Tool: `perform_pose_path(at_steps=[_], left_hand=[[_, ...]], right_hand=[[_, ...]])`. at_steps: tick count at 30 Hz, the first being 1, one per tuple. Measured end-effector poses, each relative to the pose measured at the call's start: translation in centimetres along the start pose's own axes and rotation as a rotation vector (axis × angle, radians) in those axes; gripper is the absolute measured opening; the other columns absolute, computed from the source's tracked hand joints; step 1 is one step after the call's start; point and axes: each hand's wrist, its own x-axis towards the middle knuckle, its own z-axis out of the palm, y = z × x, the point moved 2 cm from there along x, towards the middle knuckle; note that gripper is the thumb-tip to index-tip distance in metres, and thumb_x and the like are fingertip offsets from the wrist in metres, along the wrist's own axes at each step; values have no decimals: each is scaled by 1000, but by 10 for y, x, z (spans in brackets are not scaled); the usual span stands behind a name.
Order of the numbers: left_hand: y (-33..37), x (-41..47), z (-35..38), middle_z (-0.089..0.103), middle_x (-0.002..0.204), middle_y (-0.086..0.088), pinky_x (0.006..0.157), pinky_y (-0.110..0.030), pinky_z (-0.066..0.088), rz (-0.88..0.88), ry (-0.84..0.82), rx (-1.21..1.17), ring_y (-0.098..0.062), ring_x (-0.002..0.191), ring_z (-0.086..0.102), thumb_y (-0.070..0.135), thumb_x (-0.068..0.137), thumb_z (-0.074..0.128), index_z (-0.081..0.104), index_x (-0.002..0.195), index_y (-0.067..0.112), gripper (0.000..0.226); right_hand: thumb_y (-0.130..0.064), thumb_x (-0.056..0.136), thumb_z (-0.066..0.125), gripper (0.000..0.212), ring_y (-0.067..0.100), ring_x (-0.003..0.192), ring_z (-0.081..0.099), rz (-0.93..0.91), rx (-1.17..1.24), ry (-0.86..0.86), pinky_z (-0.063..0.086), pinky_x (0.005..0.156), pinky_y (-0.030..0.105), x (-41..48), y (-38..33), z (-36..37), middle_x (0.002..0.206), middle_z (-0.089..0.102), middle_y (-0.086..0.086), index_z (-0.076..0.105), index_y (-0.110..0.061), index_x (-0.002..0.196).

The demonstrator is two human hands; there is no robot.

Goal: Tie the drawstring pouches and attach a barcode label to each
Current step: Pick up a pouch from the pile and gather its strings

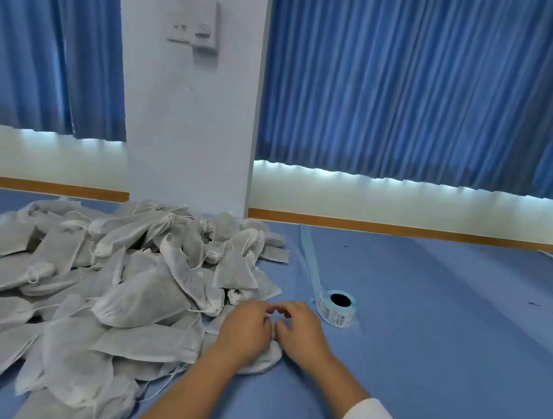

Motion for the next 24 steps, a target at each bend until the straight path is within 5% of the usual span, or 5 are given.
perform_pose_path(at_steps=[4, 9, 14, 19, 24], left_hand=[[-8, 3, 5, 68, 118, -4, 93, -32, 44, -19, -42, 44, -22, 112, 60, 28, 88, 54, 67, 119, 14, 36], [-8, 5, 12, 67, 94, 5, 87, -33, 44, 44, -115, 168, -17, 96, 60, 40, 72, 48, 65, 94, 21, 34], [-12, 11, 12, 69, 102, 2, 89, -36, 43, 60, -7, 158, -20, 102, 61, 23, 86, 52, 67, 99, 20, 20], [-18, 11, 14, 68, 125, 0, 97, -27, 39, 48, 142, -34, -20, 118, 59, 25, 93, 60, 60, 132, 19, 40], [-15, 11, 9, 74, 108, 0, 86, -25, 42, 127, 303, -97, -20, 102, 66, 14, 90, 64, 71, 115, 15, 26]], right_hand=[[-10, 89, 59, 36, 11, 111, 57, -1, 23, -93, 39, 92, 9, -2, 22, 1, 120, 64, 1, 65, -16, 124], [-19, 88, 63, 42, 7, 113, 53, -125, -24, -208, 39, 100, 21, 1, 35, 5, 122, 62, -8, 59, -25, 129], [-15, 90, 67, 21, 0, 88, 62, -64, 129, -62, 43, 82, 11, 4, 37, 2, 94, 70, -10, 71, -19, 111], [-15, 91, 67, 14, -5, 81, 63, 9, 284, 61, 44, 73, 8, 2, 33, -7, 84, 72, -17, 74, -27, 94], [-16, 92, 65, 11, -2, 83, 62, 69, 273, 156, 44, 73, 7, 1, 33, -14, 90, 71, -14, 75, -21, 95]])
